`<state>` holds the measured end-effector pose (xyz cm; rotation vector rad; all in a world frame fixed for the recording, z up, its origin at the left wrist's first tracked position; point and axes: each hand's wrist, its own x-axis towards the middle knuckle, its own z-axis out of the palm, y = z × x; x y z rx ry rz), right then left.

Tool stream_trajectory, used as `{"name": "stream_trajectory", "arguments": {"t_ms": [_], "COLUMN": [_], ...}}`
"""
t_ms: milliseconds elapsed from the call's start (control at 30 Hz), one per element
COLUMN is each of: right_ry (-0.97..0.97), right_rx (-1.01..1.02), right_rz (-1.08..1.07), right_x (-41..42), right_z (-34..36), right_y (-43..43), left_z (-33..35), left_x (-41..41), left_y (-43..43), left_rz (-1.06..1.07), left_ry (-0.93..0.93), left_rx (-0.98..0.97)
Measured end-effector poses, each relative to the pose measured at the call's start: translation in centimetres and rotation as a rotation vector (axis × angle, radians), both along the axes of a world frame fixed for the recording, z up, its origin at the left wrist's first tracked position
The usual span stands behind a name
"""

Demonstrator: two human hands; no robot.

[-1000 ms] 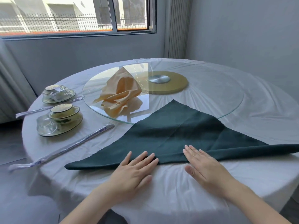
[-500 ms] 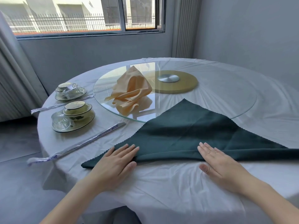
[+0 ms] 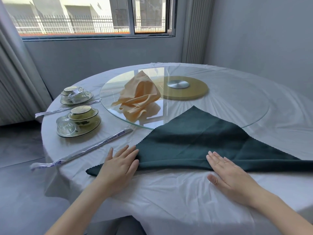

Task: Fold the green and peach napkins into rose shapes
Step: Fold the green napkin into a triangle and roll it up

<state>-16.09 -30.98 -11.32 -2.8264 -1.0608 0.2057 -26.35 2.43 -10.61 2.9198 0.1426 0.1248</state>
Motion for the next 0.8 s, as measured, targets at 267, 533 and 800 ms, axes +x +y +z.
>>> {"name": "stream_trajectory", "arguments": {"t_ms": [267, 533, 800], "right_ry": [0.023, -0.328, -0.361], "right_rx": [0.100, 0.437, 0.434], "right_rz": [0.024, -0.042, 0.071], "right_x": [0.9, 2.1, 1.0], "right_z": [-0.2, -0.6, 0.0], "right_y": [-0.4, -6.3, -6.9], "left_z": [-0.3, -1.0, 0.4], "left_x": [2.4, 3.3, 3.6], "left_y": [-8.0, -7.5, -6.8], "left_rz": [-0.411, -0.427, -0.417], "left_ry": [-0.313, -0.345, -0.181], "left_rx": [-0.034, -0.032, -0.060]}}
